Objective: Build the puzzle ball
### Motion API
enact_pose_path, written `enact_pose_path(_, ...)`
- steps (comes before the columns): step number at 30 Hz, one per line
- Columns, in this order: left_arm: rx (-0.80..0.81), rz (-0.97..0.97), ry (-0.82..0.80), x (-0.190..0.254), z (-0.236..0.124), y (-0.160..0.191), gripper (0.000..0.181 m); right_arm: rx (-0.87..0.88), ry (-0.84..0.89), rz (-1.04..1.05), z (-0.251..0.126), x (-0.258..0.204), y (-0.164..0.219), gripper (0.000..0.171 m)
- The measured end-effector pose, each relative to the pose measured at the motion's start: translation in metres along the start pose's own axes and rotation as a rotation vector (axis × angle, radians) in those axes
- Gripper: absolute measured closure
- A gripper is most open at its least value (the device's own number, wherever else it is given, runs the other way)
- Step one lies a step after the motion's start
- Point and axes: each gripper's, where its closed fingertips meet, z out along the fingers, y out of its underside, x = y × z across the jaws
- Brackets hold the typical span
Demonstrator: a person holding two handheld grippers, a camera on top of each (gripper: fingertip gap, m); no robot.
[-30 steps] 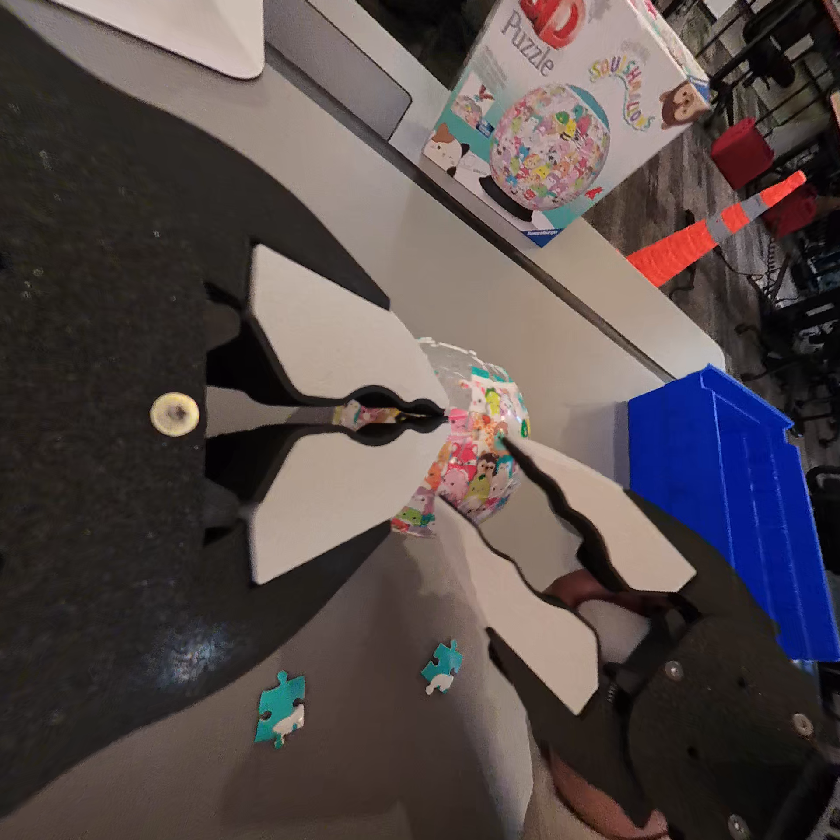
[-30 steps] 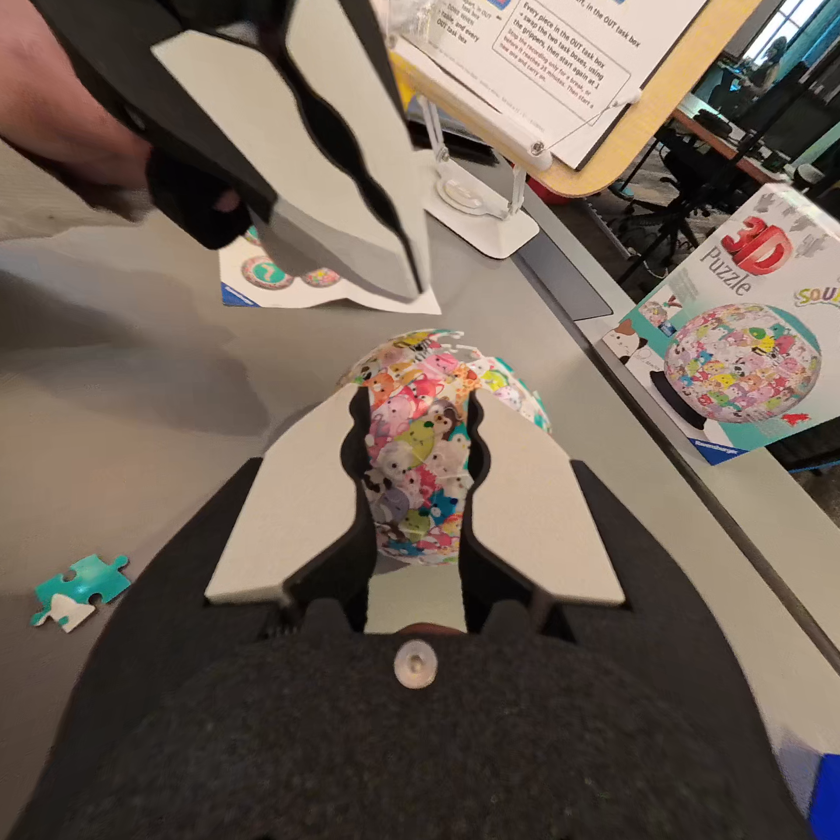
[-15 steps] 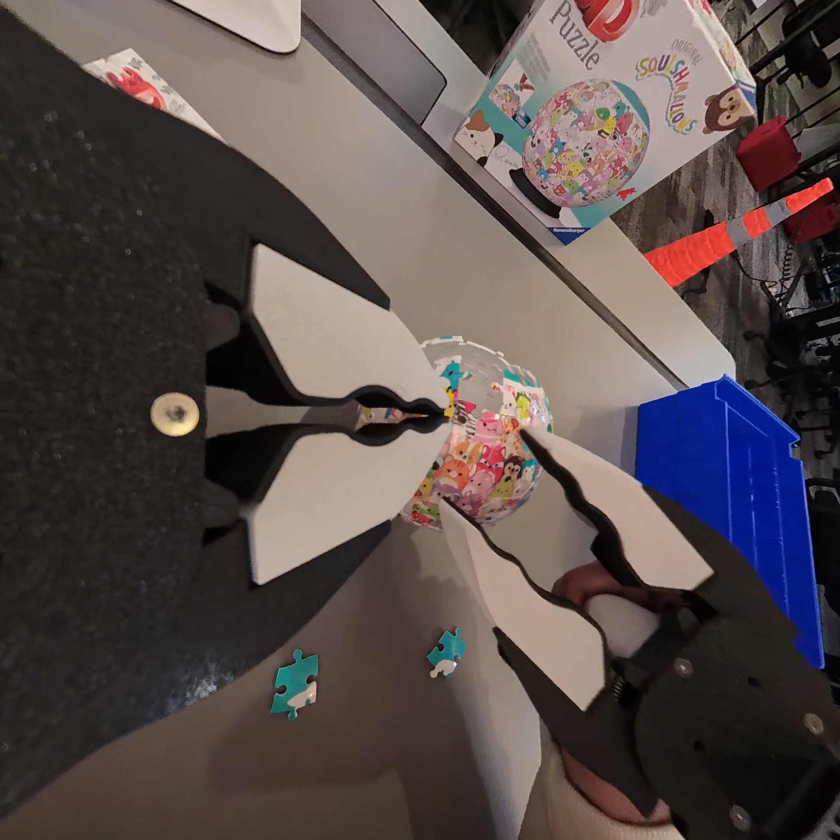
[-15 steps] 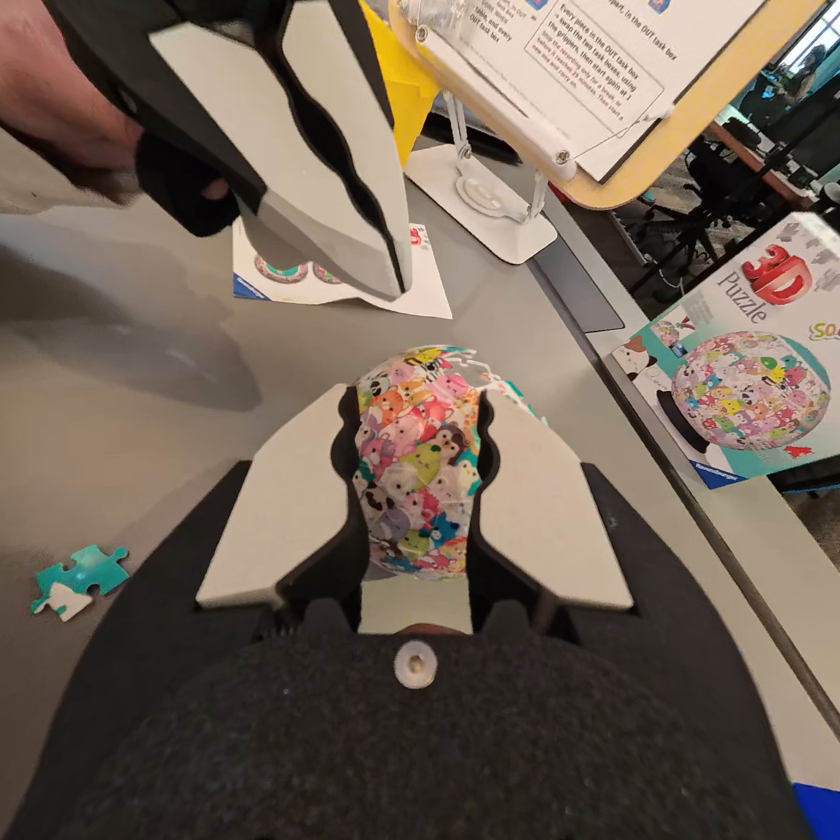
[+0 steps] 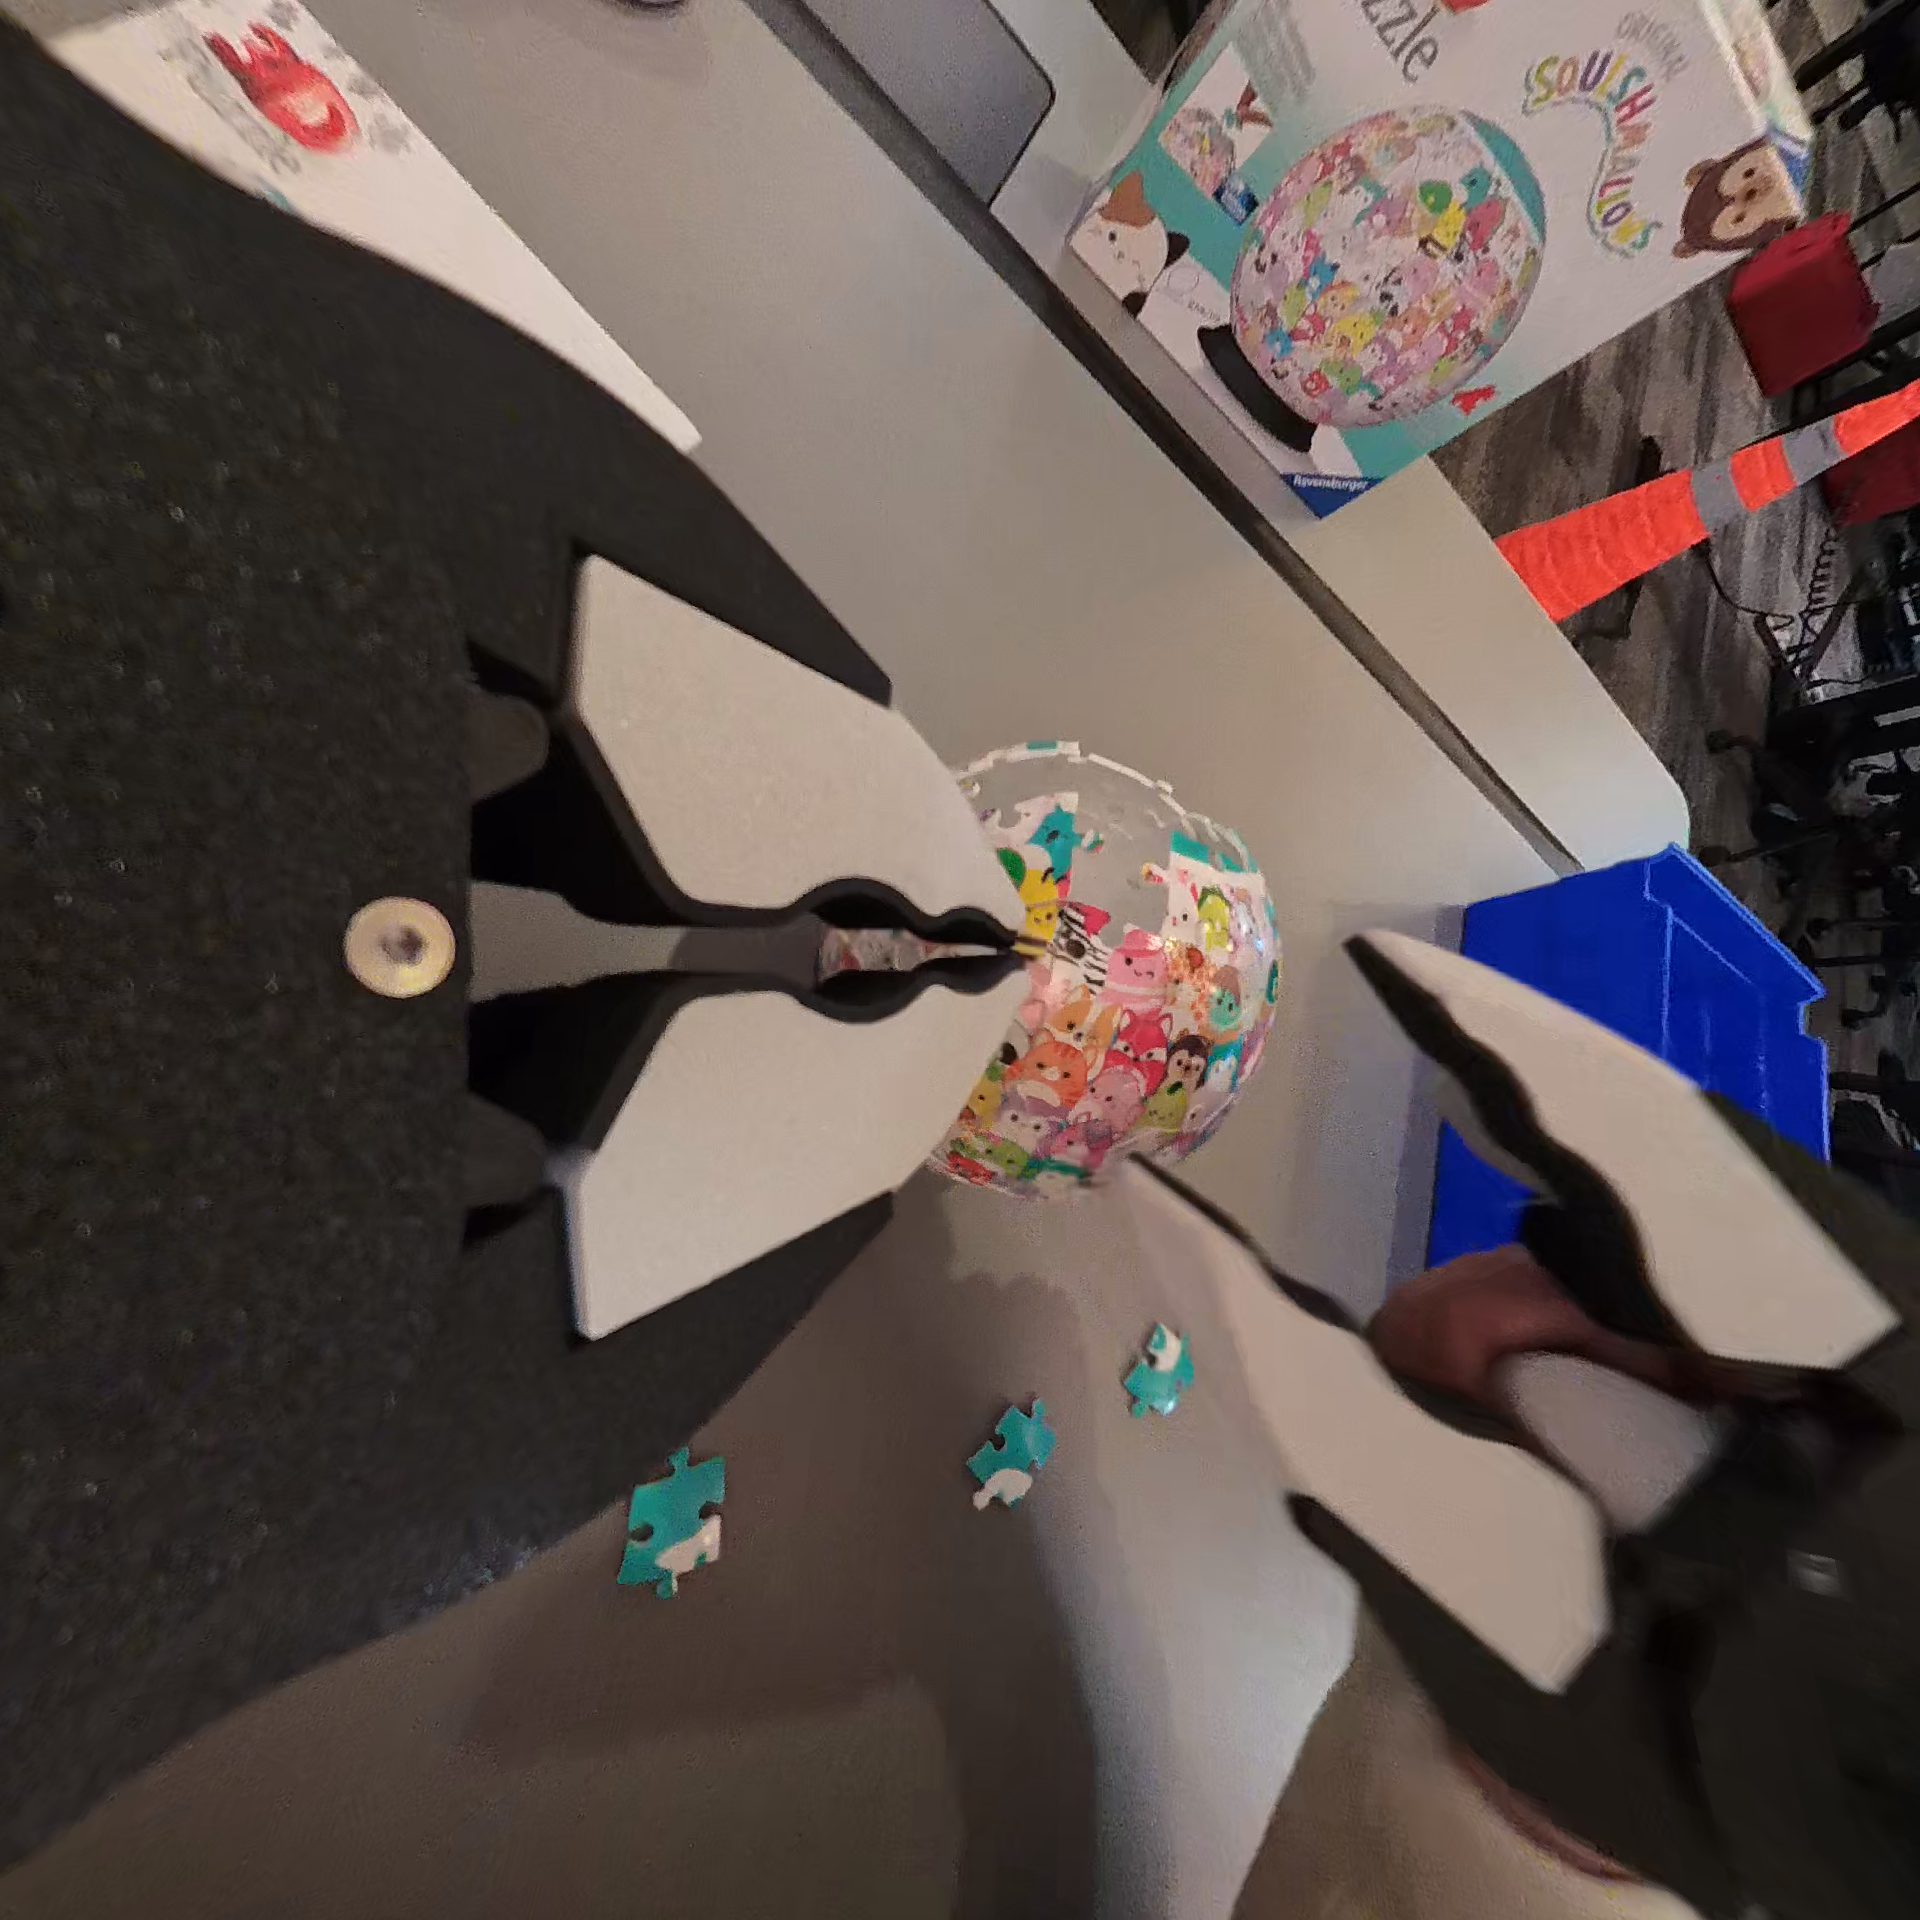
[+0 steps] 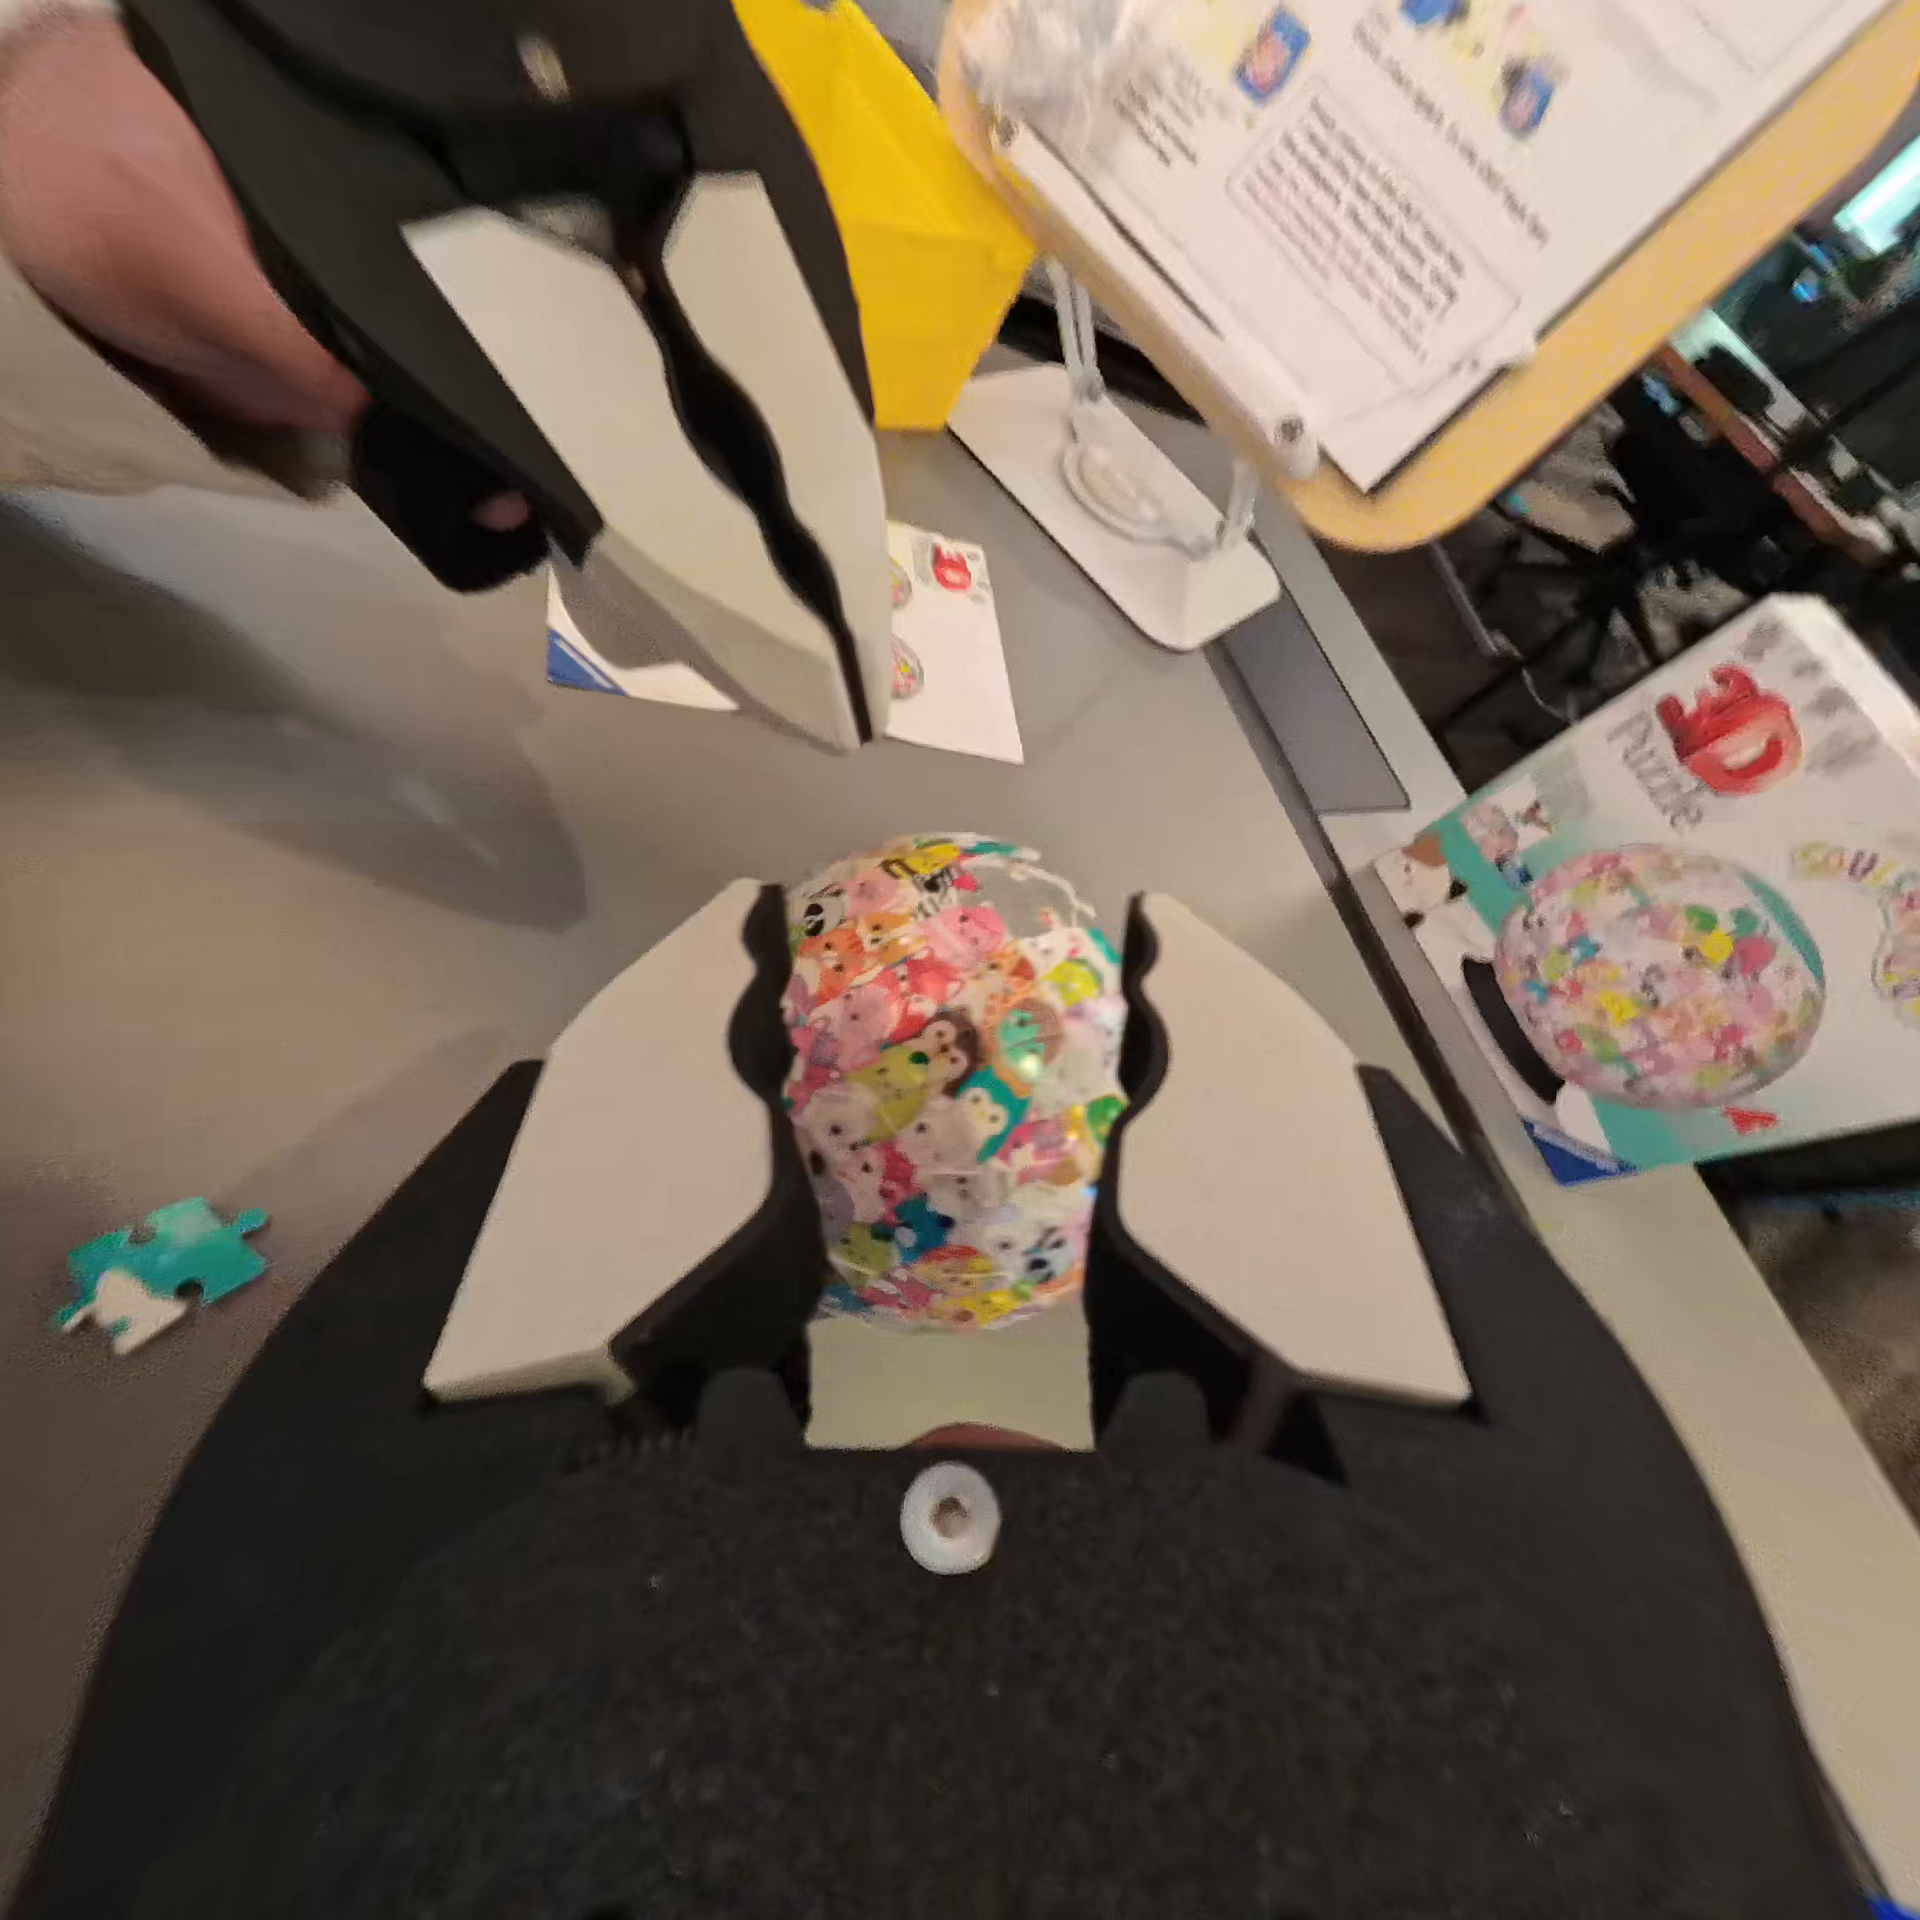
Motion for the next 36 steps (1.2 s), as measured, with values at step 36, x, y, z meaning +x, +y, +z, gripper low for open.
enact_pose_path(36,0.012,-0.218,-0.146,0.013,0.057,-0.022,0.181,-0.786,-1.737,0.358,-0.002,0.022,0.010,0.096)
